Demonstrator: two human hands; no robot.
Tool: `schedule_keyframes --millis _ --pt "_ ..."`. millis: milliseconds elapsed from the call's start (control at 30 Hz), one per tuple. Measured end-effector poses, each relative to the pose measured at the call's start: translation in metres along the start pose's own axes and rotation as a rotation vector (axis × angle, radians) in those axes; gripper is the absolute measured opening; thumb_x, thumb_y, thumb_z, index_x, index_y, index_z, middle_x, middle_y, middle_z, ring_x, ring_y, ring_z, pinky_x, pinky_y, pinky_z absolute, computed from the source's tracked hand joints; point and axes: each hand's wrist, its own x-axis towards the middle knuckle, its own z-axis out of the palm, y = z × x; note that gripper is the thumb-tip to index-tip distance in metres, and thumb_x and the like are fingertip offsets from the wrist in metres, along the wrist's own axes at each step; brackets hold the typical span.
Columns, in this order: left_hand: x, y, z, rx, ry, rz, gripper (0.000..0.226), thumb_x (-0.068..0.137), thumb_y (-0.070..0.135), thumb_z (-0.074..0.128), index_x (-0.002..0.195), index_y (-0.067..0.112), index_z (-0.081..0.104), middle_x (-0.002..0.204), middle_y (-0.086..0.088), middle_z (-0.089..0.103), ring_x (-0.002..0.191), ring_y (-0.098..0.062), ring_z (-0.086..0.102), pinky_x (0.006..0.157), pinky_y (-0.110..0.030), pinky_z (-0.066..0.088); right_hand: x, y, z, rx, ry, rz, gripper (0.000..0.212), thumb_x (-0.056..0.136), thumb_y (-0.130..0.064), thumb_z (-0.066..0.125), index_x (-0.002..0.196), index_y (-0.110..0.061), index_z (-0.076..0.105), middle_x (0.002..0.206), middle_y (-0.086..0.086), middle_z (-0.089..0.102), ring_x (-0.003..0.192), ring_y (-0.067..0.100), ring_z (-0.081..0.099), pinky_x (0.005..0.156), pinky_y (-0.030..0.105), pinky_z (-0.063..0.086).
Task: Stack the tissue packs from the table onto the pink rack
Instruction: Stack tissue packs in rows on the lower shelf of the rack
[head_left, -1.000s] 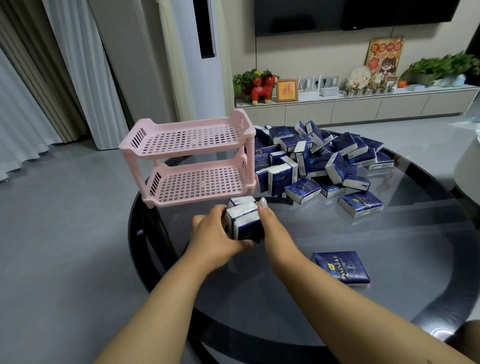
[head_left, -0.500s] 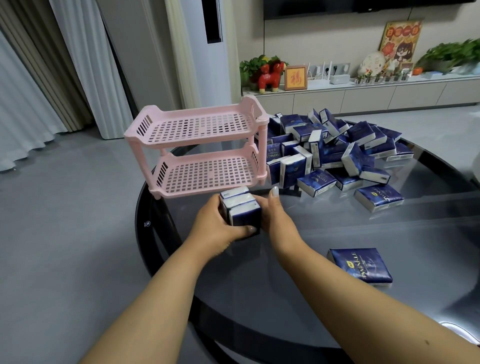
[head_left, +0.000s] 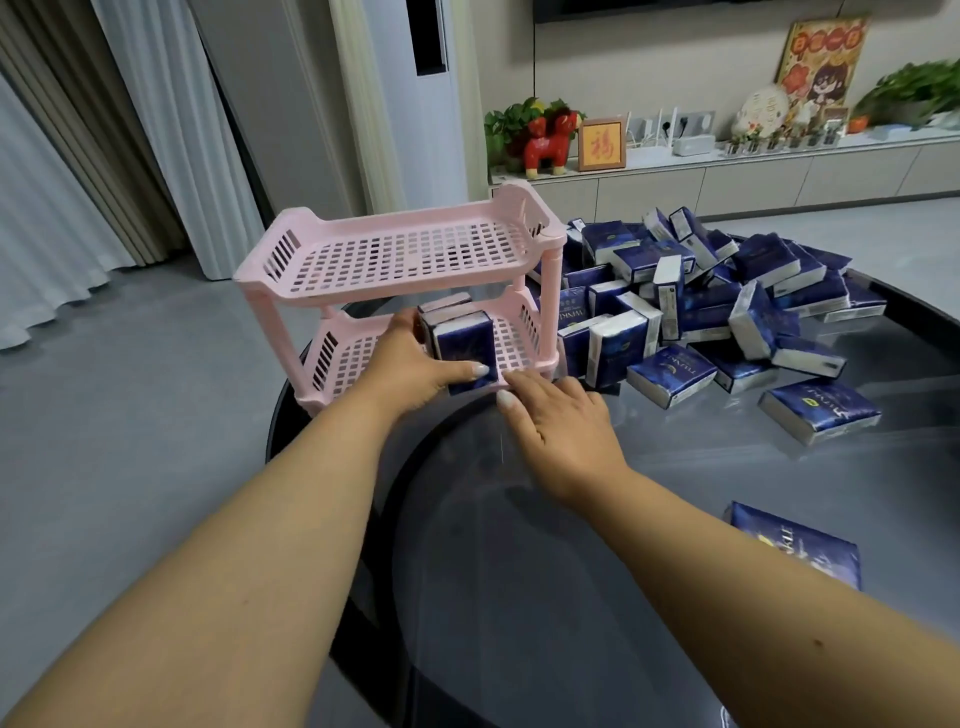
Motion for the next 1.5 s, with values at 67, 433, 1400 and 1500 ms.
schedule_keyframes --millis 67,433,1400,1500 --pt "0.017 -0.005 0.007 0.022 -0.012 -0.018 0.081 0.056 0.022 0.093 0.124 0.018 0.050 0.119 0.003 0.064 0.108 -0.015 0.061 0.096 -0.034 0.050 0.001 0.000 0.003 -0.054 -0.009 -0.003 0.083 0.079 -0.065 -0.008 0.143 -0.032 0.033 0.146 -0.013 0.039 0.126 0.015 0.034 0.094 0.033 0.023" --pt "0.075 -0.012 0.027 0.046 -0.185 0.001 0.078 0.062 0.018 0.091 0.128 0.021 0.050 0.119 0.007 0.062 0.108 -0.011 0.059 0.085 -0.022 0.051 0.004 0.003 0.007 -0.065 -0.009 -0.023 0.079 0.081 -0.066 -0.008 0.143 -0.035 0.030 0.150 -0.015 0.032 0.132 0.011 0.031 0.102 0.030 0.022" --pt "0.070 -0.011 0.023 0.138 -0.068 -0.058 0.088 0.071 0.035 0.084 0.144 0.026 0.035 0.150 0.006 0.038 0.131 -0.021 0.044 0.082 -0.023 0.048 0.005 0.003 0.008 -0.102 -0.009 -0.033 0.074 0.085 -0.065 -0.001 0.138 -0.032 0.038 0.145 -0.013 0.039 0.127 0.014 0.038 0.098 0.033 0.028" --pt "0.052 -0.002 0.018 0.123 0.023 -0.078 0.090 0.073 0.032 0.084 0.146 0.022 0.033 0.149 0.003 0.040 0.128 -0.020 0.046 0.093 -0.029 0.046 0.005 0.003 0.008 -0.083 0.004 -0.027 0.075 0.084 -0.066 0.001 0.137 -0.030 0.039 0.146 -0.011 0.038 0.126 0.016 0.041 0.097 0.035 0.030"
